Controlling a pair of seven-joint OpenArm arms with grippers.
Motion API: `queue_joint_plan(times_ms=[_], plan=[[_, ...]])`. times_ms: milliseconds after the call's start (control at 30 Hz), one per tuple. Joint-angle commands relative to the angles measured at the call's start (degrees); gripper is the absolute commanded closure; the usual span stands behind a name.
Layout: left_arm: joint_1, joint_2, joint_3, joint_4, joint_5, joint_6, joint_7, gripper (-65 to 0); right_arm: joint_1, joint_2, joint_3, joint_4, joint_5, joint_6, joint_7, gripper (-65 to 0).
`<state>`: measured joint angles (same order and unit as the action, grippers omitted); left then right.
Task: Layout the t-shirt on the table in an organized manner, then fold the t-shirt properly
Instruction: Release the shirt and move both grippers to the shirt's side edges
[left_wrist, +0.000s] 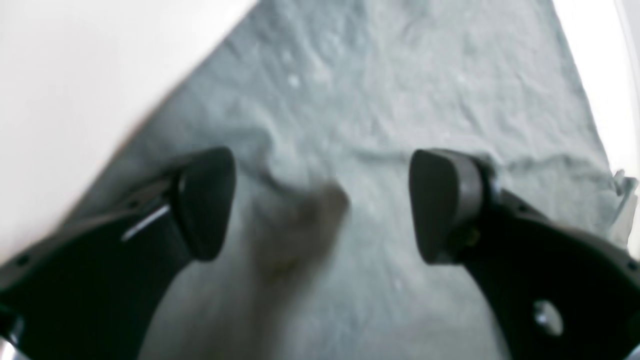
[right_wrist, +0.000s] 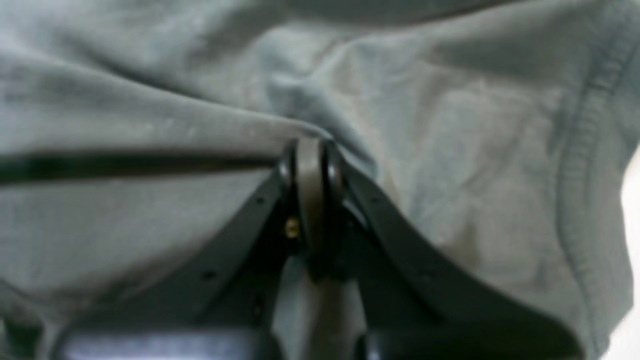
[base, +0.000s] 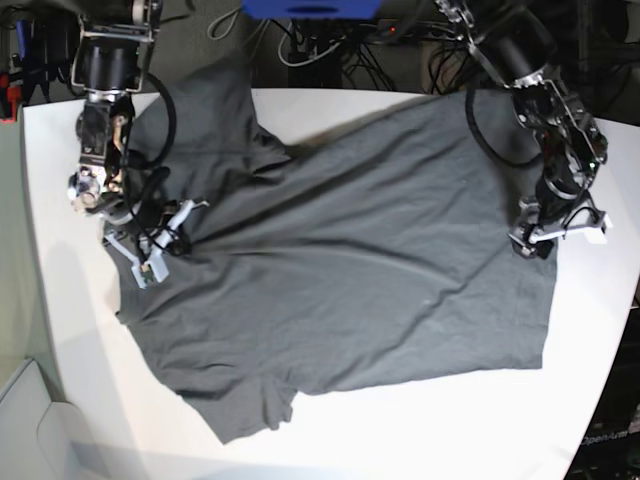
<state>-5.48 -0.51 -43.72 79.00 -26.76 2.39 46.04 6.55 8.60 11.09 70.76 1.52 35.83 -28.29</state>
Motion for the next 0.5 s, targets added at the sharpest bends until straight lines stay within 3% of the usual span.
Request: queue_joint_plan(times_ms=[0, 267, 467], plan=[[-1.8, -0.8, 0.3, -0.4, -0.4, -0.2, 0.1, -52.9, -0.3, 0.5, 0.4, 0.1, -2.3, -0.7, -2.8, 0.0], [-2.1, -0.8, 7.9, -2.7, -0.4, 0.2, -6.5, -52.9, -4.1, -0.8, 0.0, 15.3, -2.0, -0.6, -2.8, 0.0], [-2.2, -1.9, 8.5, -6.0, -0.4, 0.3, -9.5, -52.9, -5.7, -0.9, 0.0, 21.7, -2.0, -0.6, -2.9, 0.0]])
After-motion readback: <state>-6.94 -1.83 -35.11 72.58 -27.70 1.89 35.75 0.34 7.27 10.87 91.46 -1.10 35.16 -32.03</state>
